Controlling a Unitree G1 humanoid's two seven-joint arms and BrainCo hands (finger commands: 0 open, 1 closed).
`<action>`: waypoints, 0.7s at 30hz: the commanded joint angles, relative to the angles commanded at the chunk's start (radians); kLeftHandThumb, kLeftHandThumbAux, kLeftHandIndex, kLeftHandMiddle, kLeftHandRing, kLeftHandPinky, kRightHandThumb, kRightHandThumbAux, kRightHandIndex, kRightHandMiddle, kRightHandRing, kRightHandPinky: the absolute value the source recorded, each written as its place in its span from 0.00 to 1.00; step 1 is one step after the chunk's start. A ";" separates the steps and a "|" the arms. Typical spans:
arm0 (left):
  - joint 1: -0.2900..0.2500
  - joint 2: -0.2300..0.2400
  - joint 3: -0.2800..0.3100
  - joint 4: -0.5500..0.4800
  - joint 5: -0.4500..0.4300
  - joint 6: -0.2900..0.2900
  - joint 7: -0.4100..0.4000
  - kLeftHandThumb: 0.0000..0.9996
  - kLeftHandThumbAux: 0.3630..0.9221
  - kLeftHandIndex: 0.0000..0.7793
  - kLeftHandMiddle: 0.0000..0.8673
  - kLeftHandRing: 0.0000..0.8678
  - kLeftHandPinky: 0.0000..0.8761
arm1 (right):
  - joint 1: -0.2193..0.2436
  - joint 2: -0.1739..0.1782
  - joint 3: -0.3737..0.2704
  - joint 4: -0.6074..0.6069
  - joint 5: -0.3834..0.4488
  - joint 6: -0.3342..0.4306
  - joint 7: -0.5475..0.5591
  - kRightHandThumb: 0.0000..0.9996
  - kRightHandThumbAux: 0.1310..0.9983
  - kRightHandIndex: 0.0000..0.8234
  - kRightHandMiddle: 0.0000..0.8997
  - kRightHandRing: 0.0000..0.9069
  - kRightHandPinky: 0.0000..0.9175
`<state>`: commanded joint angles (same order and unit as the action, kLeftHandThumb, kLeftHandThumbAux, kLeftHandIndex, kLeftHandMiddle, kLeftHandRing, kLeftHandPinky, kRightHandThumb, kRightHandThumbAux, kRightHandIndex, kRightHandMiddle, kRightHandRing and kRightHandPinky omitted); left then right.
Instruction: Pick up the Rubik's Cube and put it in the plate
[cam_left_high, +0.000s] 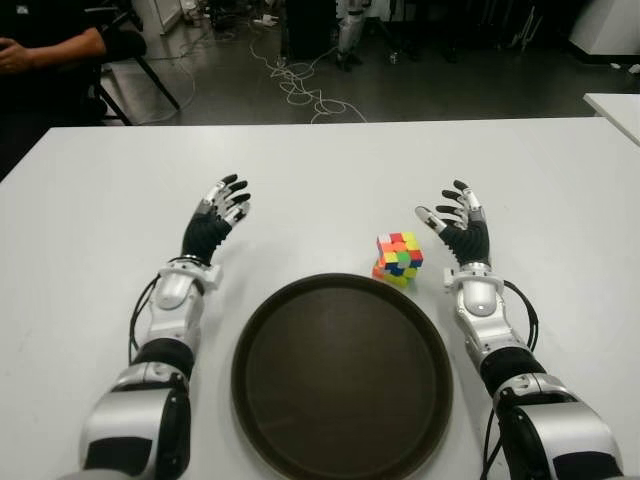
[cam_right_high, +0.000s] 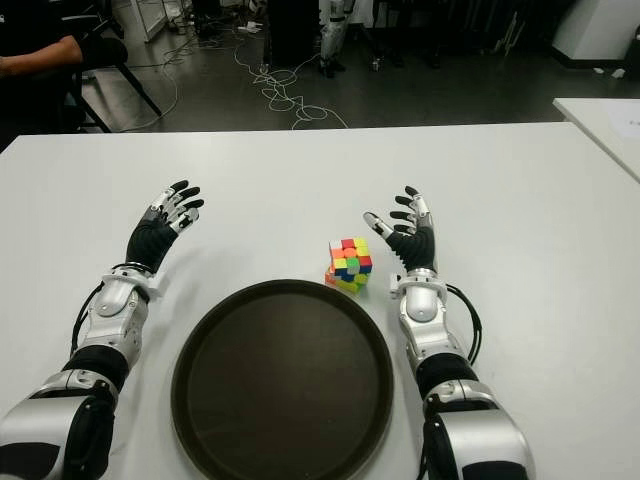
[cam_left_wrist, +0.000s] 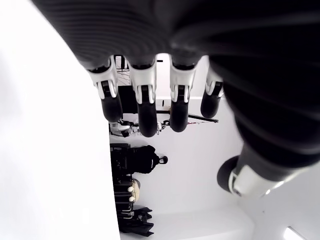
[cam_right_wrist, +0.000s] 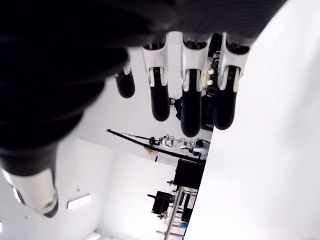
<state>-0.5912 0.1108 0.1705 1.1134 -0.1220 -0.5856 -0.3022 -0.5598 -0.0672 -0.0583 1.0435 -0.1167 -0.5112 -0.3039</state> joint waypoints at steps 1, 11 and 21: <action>0.000 0.000 0.000 0.000 0.000 0.000 0.000 0.04 0.55 0.11 0.18 0.14 0.11 | 0.000 0.000 0.000 0.000 0.001 0.000 0.001 0.08 0.54 0.17 0.25 0.31 0.37; 0.001 -0.001 0.000 -0.004 -0.002 -0.004 0.000 0.04 0.54 0.10 0.17 0.14 0.12 | 0.001 0.000 -0.001 0.001 0.005 -0.004 0.004 0.09 0.56 0.18 0.26 0.31 0.37; 0.003 -0.003 0.002 -0.005 -0.005 -0.008 -0.002 0.04 0.50 0.12 0.19 0.16 0.13 | 0.004 -0.003 0.003 0.001 -0.001 -0.013 0.000 0.09 0.56 0.17 0.26 0.31 0.38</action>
<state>-0.5883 0.1073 0.1729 1.1088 -0.1267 -0.5931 -0.3042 -0.5558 -0.0697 -0.0553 1.0447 -0.1180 -0.5244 -0.3038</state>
